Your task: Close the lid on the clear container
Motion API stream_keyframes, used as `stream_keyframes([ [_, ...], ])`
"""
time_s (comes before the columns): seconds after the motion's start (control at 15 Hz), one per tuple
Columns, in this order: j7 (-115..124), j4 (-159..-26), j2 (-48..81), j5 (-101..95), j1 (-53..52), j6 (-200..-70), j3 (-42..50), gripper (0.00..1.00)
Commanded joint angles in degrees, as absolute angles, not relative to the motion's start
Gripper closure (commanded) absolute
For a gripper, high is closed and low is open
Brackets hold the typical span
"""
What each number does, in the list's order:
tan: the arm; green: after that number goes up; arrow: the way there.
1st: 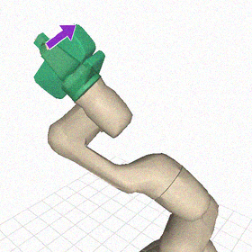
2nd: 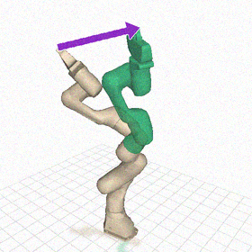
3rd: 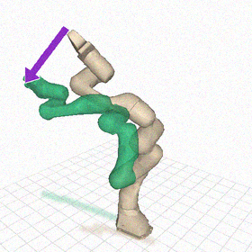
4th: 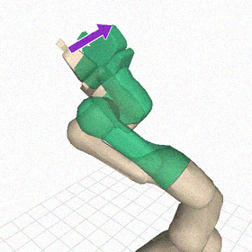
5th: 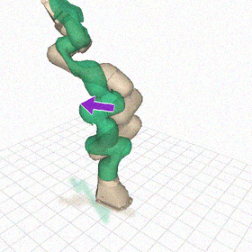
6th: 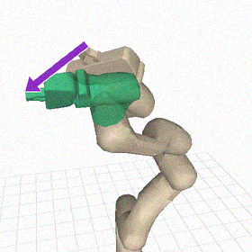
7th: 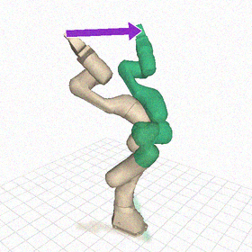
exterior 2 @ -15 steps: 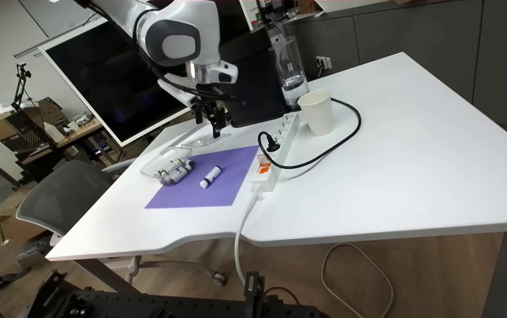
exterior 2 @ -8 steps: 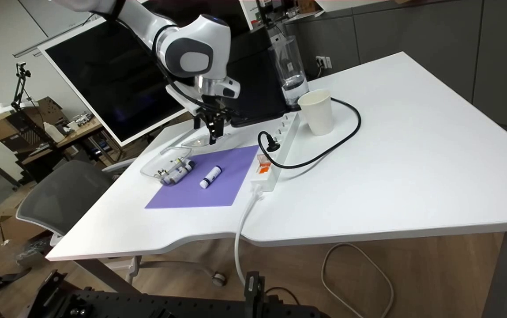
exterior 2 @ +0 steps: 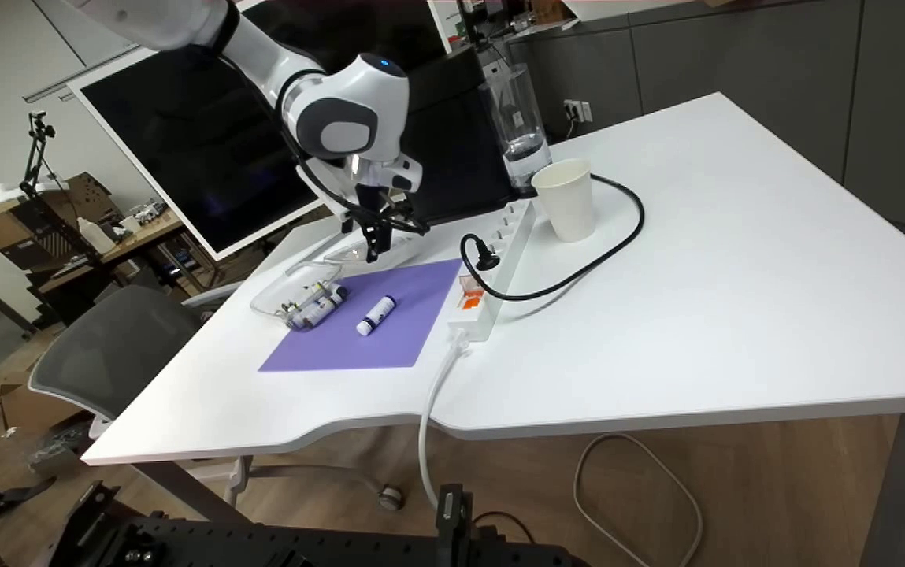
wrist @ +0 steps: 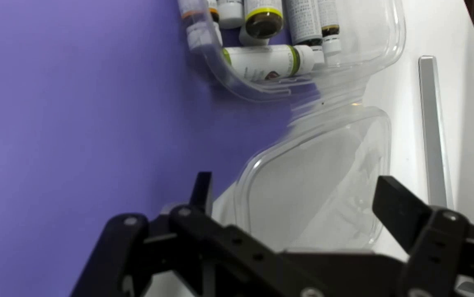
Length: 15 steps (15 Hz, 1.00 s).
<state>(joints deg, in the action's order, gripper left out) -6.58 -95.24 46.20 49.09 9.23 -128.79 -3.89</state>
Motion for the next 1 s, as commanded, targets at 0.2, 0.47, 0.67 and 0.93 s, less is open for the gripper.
stream_keyframes([
  [0.2,-6.5,-94.8,46.8,49.6,8.9,-129.6,-3.8,0.00],
  [0.47,-7.5,-94.0,49.2,50.2,8.8,-132.2,-4.0,0.00],
  [0.67,-9.6,-93.7,51.1,51.4,9.2,-136.4,-5.0,0.00],
  [0.93,-16.6,-93.4,52.4,56.0,10.2,-143.4,-8.2,0.00],
])
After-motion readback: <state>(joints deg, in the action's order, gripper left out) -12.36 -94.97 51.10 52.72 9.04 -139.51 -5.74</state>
